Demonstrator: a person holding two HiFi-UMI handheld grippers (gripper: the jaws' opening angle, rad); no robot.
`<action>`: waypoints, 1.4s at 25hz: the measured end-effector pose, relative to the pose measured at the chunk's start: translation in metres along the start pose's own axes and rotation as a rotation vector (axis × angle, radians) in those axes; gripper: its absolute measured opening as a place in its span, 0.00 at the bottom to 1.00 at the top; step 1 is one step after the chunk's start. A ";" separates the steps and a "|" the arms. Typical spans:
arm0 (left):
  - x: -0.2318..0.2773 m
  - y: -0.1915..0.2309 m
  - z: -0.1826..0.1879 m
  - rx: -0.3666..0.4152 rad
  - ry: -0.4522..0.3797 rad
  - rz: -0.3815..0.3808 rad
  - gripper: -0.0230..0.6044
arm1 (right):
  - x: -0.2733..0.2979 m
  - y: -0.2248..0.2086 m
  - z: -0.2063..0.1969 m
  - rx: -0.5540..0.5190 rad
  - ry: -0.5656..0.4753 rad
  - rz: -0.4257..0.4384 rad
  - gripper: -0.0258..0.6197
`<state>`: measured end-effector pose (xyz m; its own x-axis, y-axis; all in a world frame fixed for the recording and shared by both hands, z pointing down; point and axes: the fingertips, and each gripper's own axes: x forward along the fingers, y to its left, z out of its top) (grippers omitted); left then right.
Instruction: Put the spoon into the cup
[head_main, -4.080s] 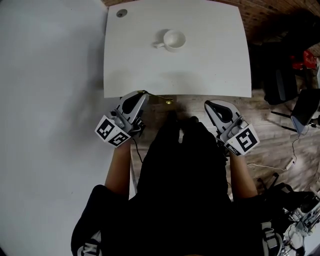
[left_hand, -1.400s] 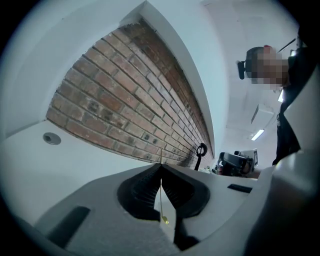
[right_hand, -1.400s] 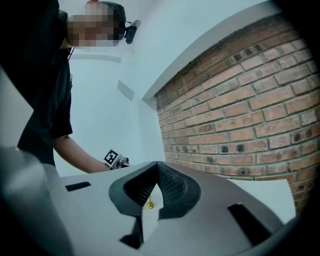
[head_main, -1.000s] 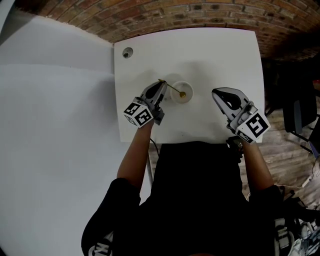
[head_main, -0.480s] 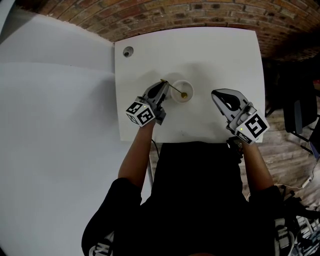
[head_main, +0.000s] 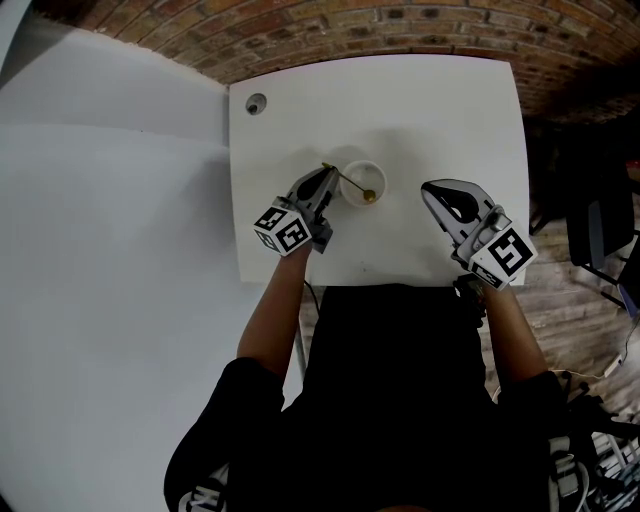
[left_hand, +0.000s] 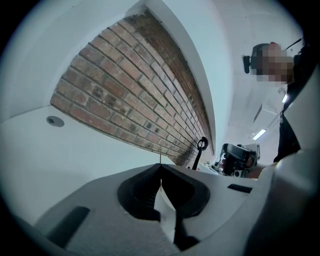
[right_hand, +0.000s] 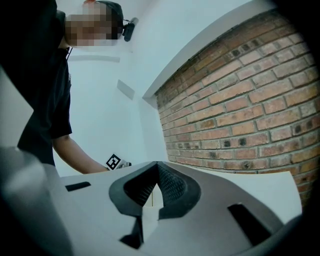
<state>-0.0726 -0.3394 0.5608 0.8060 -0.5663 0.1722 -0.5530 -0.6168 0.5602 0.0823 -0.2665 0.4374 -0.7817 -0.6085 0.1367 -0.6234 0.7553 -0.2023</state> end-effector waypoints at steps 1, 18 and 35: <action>0.000 0.001 0.000 0.002 0.002 0.002 0.07 | 0.000 0.000 0.000 0.000 -0.001 0.000 0.05; -0.005 0.007 0.006 0.069 -0.003 0.035 0.07 | -0.002 -0.002 -0.002 -0.008 -0.008 0.003 0.05; -0.040 -0.068 0.075 0.252 -0.159 -0.061 0.07 | -0.008 0.016 0.030 -0.089 -0.061 0.107 0.05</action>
<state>-0.0830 -0.3158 0.4553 0.8074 -0.5900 0.0041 -0.5552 -0.7574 0.3436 0.0791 -0.2568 0.4041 -0.8428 -0.5349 0.0595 -0.5379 0.8337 -0.1253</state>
